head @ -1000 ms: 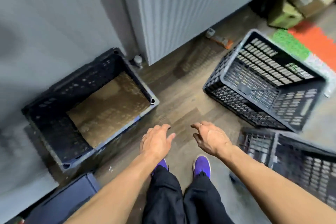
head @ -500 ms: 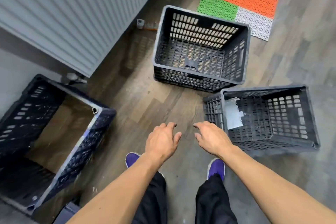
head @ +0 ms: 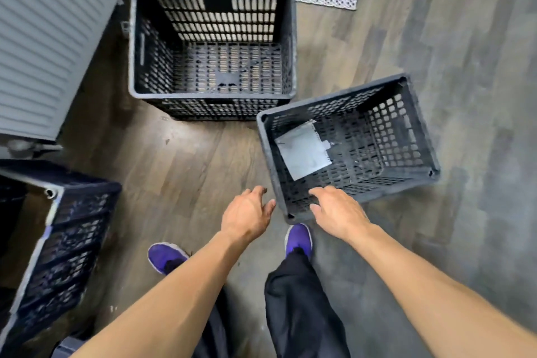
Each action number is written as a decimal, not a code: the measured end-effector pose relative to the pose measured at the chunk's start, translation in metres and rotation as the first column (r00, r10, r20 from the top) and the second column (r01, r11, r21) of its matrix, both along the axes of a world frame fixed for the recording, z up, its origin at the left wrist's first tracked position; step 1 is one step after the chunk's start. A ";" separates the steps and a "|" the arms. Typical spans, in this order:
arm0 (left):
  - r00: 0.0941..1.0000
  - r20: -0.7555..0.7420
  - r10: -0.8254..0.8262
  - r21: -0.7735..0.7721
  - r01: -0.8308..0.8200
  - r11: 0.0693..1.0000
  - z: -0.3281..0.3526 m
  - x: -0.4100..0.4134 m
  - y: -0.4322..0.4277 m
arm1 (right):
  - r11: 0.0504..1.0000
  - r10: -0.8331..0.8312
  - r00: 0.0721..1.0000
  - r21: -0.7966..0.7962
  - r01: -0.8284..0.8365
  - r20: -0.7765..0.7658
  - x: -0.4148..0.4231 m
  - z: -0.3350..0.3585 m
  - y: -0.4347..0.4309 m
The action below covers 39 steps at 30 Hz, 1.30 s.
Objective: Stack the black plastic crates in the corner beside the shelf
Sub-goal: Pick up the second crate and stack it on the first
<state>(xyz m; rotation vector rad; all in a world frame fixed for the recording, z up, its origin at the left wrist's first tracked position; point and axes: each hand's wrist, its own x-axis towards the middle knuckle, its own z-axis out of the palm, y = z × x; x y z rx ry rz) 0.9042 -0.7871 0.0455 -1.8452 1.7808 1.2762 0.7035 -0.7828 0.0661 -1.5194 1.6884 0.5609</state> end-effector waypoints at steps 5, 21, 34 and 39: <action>0.998 0.057 -0.039 0.057 0.035 0.998 -0.020 -0.038 0.007 | 0.994 -0.101 0.995 0.041 0.100 0.024 -0.050 -0.013 0.014; 0.995 0.100 0.019 0.083 -0.027 0.996 -0.131 -0.065 0.001 | 0.841 -0.524 0.850 0.124 0.527 -0.060 -0.036 -0.133 0.056; 0.931 0.043 0.363 0.266 -0.361 0.894 -0.172 -0.073 0.012 | 0.257 -0.944 0.282 0.157 0.954 -0.170 -0.033 -0.168 0.040; 0.844 0.013 0.536 0.301 -0.515 0.803 -0.176 -0.078 0.010 | -0.068 -0.995 -0.027 0.428 0.901 -0.100 -0.025 -0.169 0.044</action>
